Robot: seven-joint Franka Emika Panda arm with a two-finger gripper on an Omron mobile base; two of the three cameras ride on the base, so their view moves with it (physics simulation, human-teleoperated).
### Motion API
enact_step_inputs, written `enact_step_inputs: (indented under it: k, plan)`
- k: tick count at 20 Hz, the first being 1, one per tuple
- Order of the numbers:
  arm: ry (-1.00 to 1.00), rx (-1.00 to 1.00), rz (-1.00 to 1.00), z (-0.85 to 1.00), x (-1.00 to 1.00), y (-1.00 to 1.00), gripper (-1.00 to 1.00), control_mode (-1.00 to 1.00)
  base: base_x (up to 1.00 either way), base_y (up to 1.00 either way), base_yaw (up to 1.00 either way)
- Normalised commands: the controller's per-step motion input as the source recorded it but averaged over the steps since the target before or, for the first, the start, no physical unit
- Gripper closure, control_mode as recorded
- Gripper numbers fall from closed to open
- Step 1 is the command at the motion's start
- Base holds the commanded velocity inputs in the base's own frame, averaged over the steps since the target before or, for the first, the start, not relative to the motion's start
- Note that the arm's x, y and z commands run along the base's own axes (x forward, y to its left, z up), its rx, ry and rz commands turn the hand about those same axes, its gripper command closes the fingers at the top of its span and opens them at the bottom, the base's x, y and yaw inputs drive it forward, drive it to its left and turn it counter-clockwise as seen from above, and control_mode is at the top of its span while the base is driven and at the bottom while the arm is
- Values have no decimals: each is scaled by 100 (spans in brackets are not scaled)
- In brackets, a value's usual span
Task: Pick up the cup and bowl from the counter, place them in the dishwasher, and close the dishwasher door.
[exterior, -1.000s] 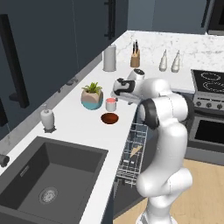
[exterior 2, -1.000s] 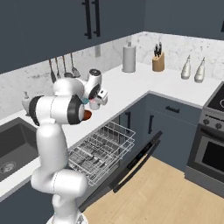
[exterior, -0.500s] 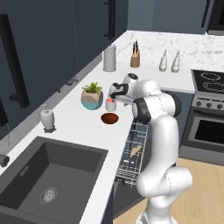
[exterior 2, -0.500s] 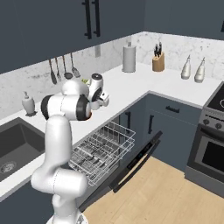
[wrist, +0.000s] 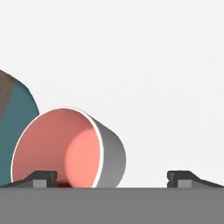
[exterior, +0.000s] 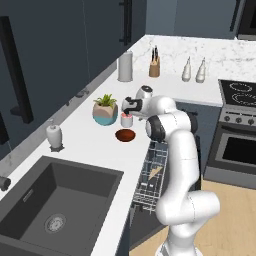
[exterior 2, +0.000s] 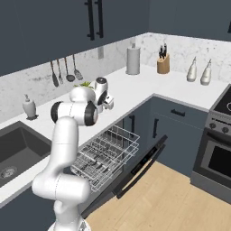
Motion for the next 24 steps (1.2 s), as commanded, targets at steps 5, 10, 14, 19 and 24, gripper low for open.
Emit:
enact_step_inputs:
  k: [5, 10, 14, 19, 24]
  plan:
    - [0, 0, -3, -25, 37, 5, -100, -100, 0, 0, 0]
    - [0, 0, -3, -35, 8, 11, -100, -100, 0, 0, 0]
    - [0, 0, -5, -29, 0, 3, 100, -100, 0, 0, 0]
    - [0, -1, -8, -23, -24, -3, 100, -100, 0, 0, 0]
    - [0, 0, -11, -13, -79, -26, 100, -100, 0, 0, 0]
